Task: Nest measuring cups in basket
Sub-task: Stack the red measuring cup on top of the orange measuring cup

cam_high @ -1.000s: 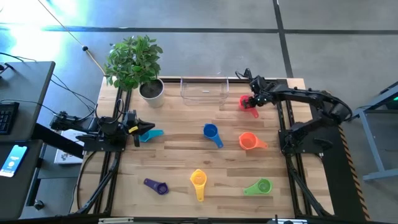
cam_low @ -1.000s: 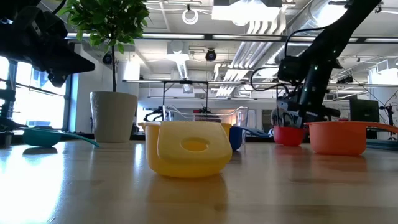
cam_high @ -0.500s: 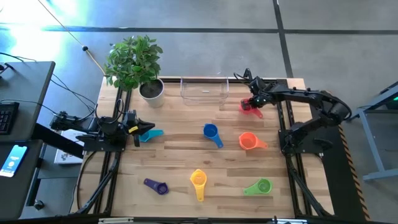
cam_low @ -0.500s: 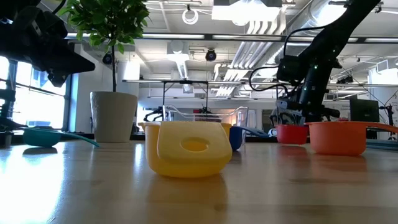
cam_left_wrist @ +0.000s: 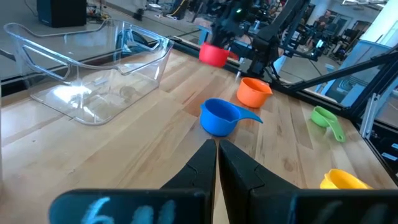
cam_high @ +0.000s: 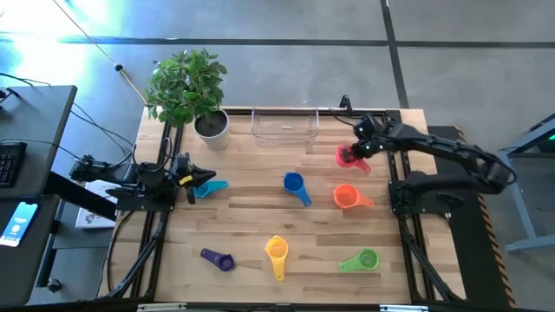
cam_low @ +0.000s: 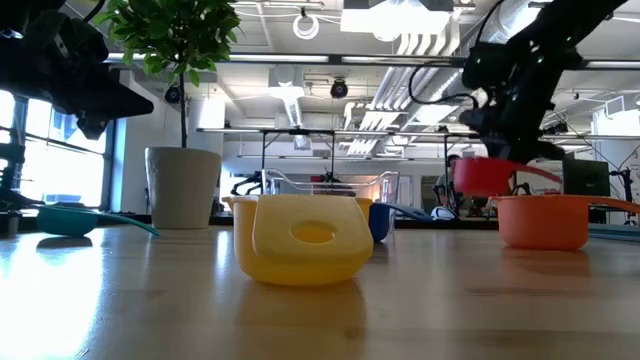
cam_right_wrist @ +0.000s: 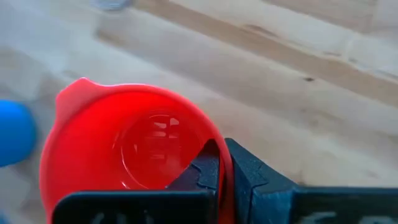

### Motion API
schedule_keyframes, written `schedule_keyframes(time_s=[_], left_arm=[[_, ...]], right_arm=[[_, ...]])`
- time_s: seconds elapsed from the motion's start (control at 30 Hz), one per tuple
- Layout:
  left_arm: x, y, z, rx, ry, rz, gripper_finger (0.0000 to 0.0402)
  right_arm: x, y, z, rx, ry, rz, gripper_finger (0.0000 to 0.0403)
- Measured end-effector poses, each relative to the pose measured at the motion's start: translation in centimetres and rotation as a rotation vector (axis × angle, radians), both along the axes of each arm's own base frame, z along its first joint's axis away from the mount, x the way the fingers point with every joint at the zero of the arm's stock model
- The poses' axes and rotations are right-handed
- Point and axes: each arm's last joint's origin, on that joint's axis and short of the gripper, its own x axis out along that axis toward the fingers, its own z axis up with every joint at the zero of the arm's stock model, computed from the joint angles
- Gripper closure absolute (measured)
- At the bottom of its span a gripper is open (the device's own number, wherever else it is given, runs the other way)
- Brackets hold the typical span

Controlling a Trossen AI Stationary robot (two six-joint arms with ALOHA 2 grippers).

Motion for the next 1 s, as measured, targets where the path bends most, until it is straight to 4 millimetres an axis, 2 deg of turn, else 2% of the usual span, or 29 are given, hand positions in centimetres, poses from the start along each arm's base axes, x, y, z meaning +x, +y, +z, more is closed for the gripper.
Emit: schedule_keyframes(time_s=[0.27,0.57,0.8,1.0], left_arm=[[0.0,0.0,0.0,0.0,0.0,0.0,0.0392],[0.0,0.0,0.0,0.0,0.0,0.0,0.0392],[0.0,0.0,0.0,0.001,0.001,0.0,0.0392],[0.0,0.0,0.0,0.001,0.001,0.0,0.0392]], right_arm=[[-0.4,4.4,2.0,0.072,-0.096,0.041,0.0402],[0.6,8.6,2.2,0.124,-0.105,0.211,0.0402],[0.5,10.2,2.0,0.087,-0.045,0.224,0.0403],[1.0,10.8,0.7,0.08,0.08,0.238,0.0403]])
